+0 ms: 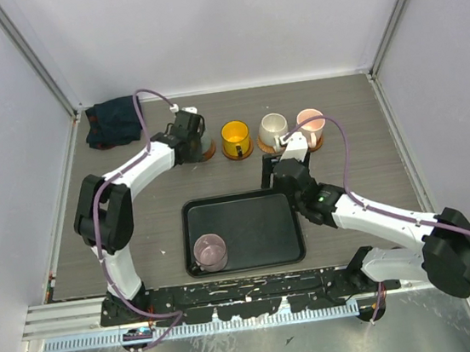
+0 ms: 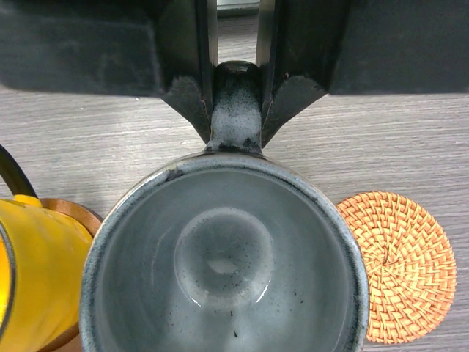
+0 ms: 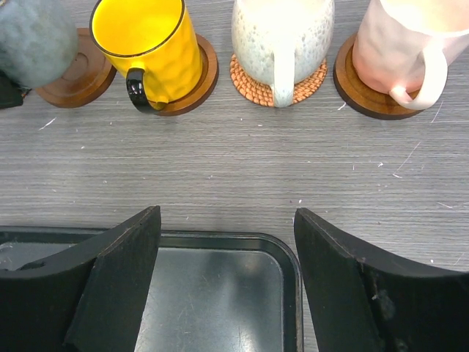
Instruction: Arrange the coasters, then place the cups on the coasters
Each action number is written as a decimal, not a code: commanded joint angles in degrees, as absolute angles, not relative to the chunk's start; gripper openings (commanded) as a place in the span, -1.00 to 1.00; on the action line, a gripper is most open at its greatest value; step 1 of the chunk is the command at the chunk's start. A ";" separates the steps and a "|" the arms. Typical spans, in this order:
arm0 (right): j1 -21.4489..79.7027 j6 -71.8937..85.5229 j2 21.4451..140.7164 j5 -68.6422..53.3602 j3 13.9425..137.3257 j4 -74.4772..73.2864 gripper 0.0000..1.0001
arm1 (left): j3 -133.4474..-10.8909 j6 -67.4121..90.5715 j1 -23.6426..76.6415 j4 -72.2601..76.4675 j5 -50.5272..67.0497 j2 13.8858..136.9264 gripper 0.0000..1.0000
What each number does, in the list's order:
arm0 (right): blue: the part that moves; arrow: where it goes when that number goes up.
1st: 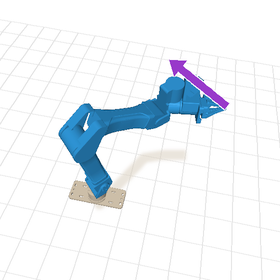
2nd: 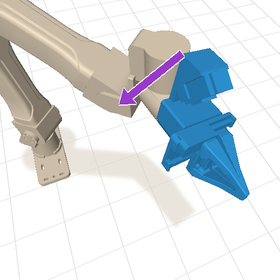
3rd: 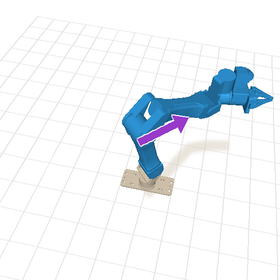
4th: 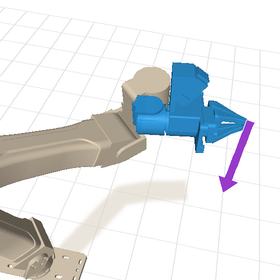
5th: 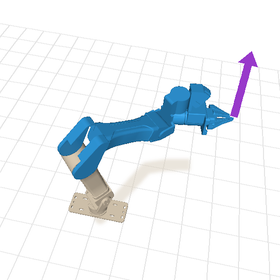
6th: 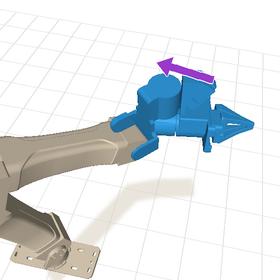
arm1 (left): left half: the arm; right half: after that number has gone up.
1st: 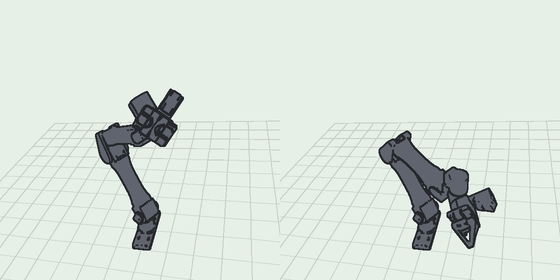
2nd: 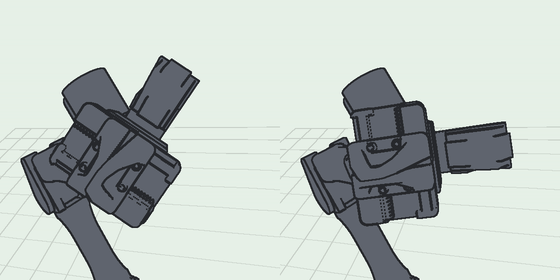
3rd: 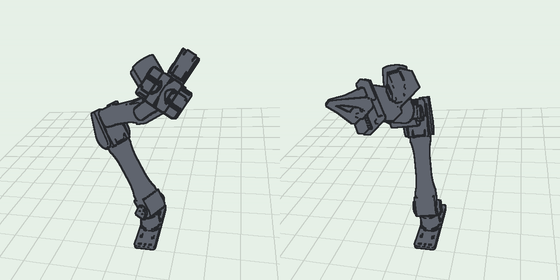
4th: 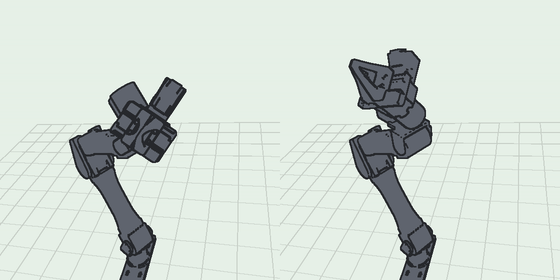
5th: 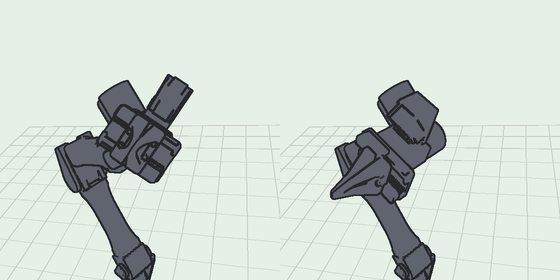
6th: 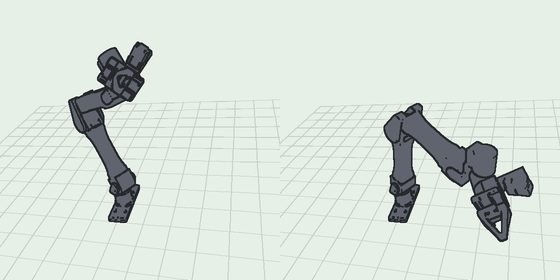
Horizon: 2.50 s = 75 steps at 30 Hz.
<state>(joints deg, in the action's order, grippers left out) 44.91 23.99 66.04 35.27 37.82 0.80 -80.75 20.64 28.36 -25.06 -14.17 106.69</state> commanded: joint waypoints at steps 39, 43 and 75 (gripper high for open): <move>45.13 24.27 71.53 32.18 40.85 4.25 0.55 | -84.92 22.24 27.42 -17.56 -17.38 111.73 -1.00; 45.12 24.30 71.73 31.87 40.96 4.37 0.55 | -84.85 22.23 27.47 -17.30 -17.37 112.42 -1.00; 45.09 25.42 71.24 29.36 40.91 4.52 0.55 | -81.77 23.60 27.84 -21.61 -17.24 109.96 -0.71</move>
<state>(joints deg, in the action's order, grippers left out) 44.91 24.40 72.01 29.36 38.89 1.74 -82.43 22.13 27.75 -22.06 -15.49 113.34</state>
